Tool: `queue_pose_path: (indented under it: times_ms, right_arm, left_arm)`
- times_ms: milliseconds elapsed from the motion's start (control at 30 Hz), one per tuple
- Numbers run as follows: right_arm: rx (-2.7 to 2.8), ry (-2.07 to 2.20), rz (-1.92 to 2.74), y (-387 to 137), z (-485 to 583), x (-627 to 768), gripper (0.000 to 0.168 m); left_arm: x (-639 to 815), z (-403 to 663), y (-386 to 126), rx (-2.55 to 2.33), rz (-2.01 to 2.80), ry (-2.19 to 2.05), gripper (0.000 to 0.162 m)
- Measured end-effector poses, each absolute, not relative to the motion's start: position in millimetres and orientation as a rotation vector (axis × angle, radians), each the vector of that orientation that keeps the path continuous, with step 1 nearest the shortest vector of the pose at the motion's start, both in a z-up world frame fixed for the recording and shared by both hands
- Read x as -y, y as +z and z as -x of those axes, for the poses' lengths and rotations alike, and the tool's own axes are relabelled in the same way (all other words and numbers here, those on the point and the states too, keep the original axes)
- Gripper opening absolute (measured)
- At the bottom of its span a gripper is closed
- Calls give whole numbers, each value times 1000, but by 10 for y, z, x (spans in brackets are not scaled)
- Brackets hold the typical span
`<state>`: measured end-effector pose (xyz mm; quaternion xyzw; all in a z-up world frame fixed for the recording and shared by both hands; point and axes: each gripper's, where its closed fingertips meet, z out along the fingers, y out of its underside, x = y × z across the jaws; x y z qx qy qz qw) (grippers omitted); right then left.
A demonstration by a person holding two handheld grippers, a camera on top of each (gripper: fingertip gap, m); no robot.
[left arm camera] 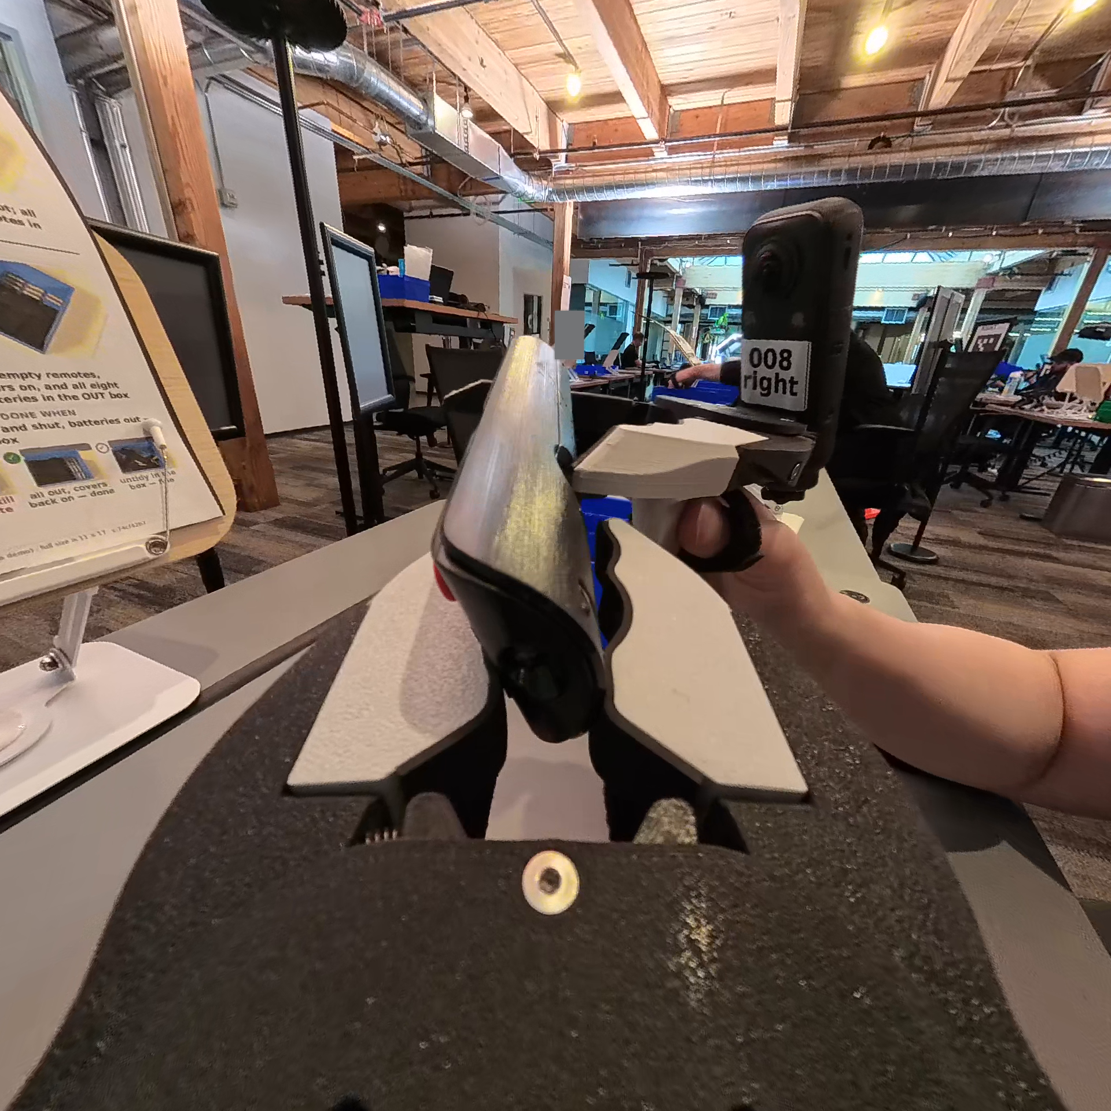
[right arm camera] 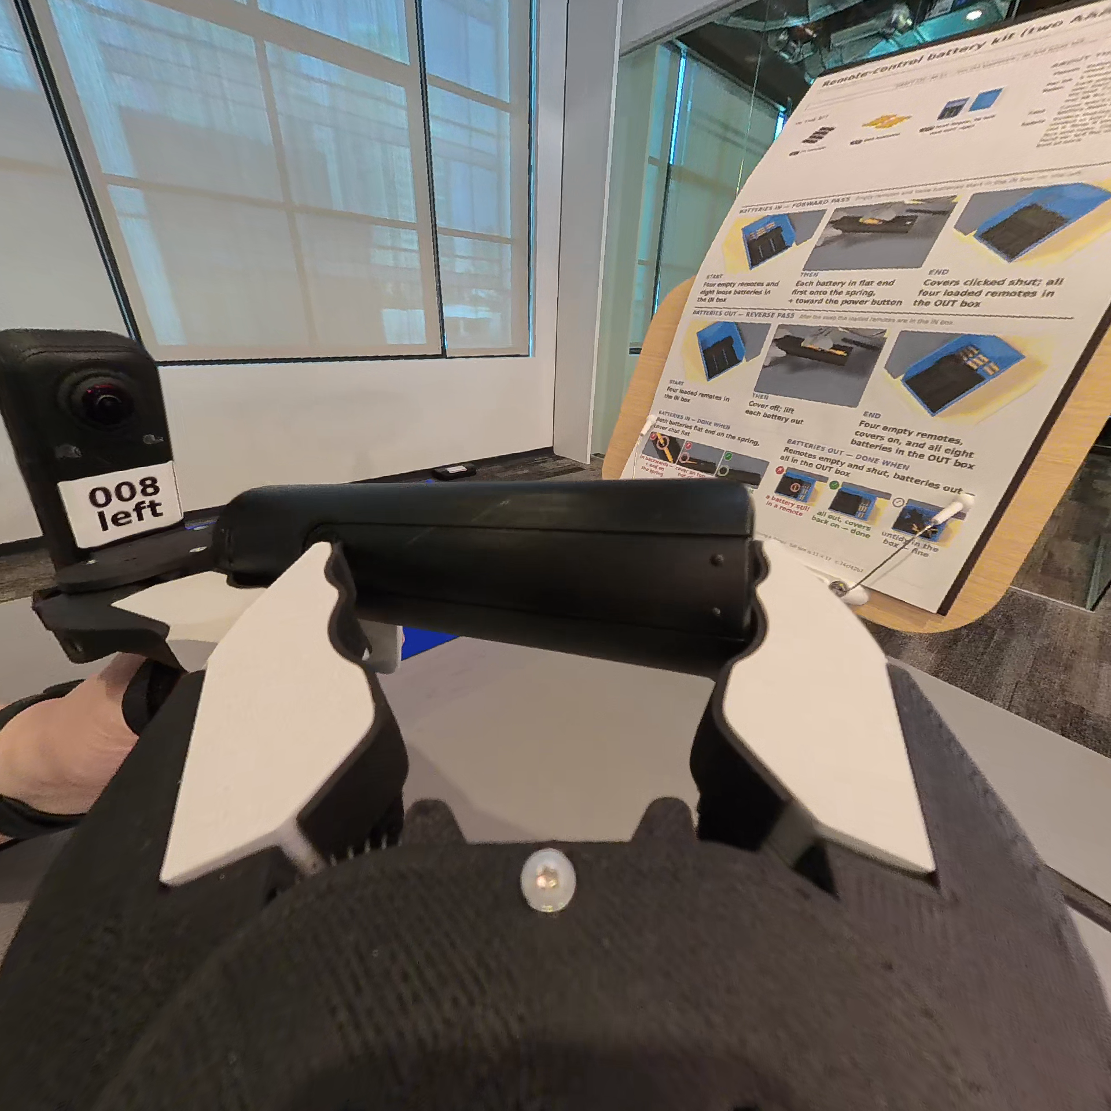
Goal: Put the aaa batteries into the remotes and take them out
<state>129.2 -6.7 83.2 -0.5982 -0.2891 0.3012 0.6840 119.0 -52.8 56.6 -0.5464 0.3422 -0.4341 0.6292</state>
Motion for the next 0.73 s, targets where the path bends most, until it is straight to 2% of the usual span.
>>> queue_pose_path:
  times_ms: [667, 733]
  right_arm:
    - [691, 691, 1363, 831, -1313, 46, 118]
    - [699, 716, 1353, 848, -1333, 70, 111]
  left_arm:
    - [513, -1219, 503, -826, 1260, -969, 30]
    - [507, -1184, 501, -817, 1251, -996, 28]
